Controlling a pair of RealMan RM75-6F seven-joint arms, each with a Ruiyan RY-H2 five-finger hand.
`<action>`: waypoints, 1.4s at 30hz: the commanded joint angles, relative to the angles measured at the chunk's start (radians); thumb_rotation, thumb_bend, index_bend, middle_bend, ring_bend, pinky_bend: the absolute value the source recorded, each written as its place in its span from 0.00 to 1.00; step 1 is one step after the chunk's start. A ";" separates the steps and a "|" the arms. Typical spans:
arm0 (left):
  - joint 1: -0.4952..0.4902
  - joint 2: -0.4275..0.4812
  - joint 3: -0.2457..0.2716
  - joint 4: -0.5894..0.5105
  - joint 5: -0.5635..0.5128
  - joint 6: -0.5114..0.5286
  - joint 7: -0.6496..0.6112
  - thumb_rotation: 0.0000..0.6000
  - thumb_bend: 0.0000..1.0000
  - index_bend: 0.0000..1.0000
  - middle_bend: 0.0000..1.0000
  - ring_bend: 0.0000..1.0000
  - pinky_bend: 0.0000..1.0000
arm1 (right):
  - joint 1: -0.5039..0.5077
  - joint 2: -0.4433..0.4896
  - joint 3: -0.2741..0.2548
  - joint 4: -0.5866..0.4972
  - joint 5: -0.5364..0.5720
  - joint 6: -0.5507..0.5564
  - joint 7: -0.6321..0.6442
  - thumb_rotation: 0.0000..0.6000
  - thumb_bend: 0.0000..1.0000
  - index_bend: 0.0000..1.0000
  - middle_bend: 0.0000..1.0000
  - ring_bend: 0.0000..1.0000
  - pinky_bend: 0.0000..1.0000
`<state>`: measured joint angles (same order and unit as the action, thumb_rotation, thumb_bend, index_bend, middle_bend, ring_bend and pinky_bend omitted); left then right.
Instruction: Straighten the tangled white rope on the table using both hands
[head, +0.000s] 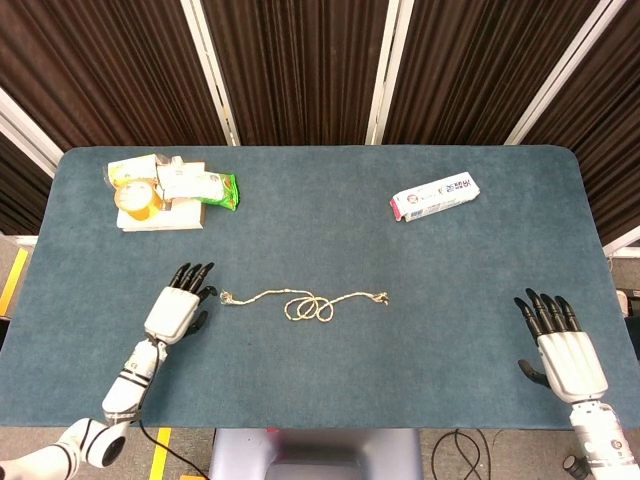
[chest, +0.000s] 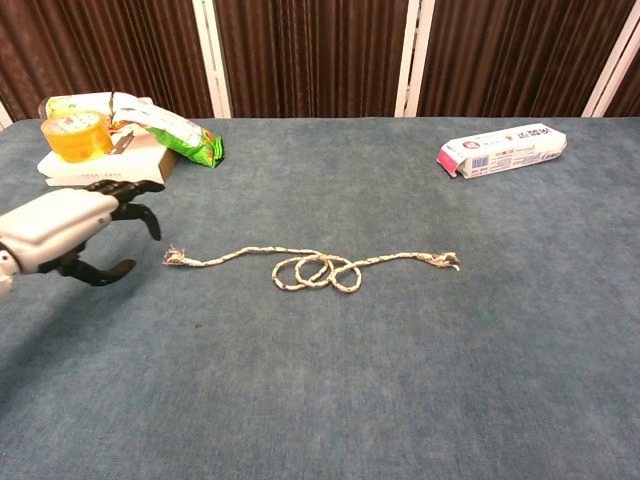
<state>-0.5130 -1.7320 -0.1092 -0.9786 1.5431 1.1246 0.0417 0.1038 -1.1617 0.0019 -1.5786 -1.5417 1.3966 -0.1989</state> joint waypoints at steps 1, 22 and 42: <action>-0.027 -0.047 -0.003 0.058 0.009 0.017 -0.042 1.00 0.45 0.35 0.00 0.00 0.00 | 0.003 -0.001 -0.002 0.000 0.006 -0.011 -0.008 1.00 0.30 0.00 0.00 0.00 0.00; -0.095 -0.171 0.029 0.279 0.001 -0.011 -0.137 1.00 0.44 0.47 0.02 0.00 0.00 | 0.007 -0.006 0.011 0.001 0.044 -0.022 -0.021 1.00 0.30 0.00 0.00 0.00 0.00; -0.109 -0.198 0.041 0.350 -0.019 -0.018 -0.176 1.00 0.47 0.58 0.03 0.00 0.00 | 0.014 -0.018 0.013 0.008 0.057 -0.032 -0.042 1.00 0.30 0.00 0.00 0.00 0.00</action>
<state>-0.6219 -1.9303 -0.0687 -0.6297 1.5238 1.1050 -0.1346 0.1171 -1.1795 0.0153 -1.5712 -1.4839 1.3650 -0.2404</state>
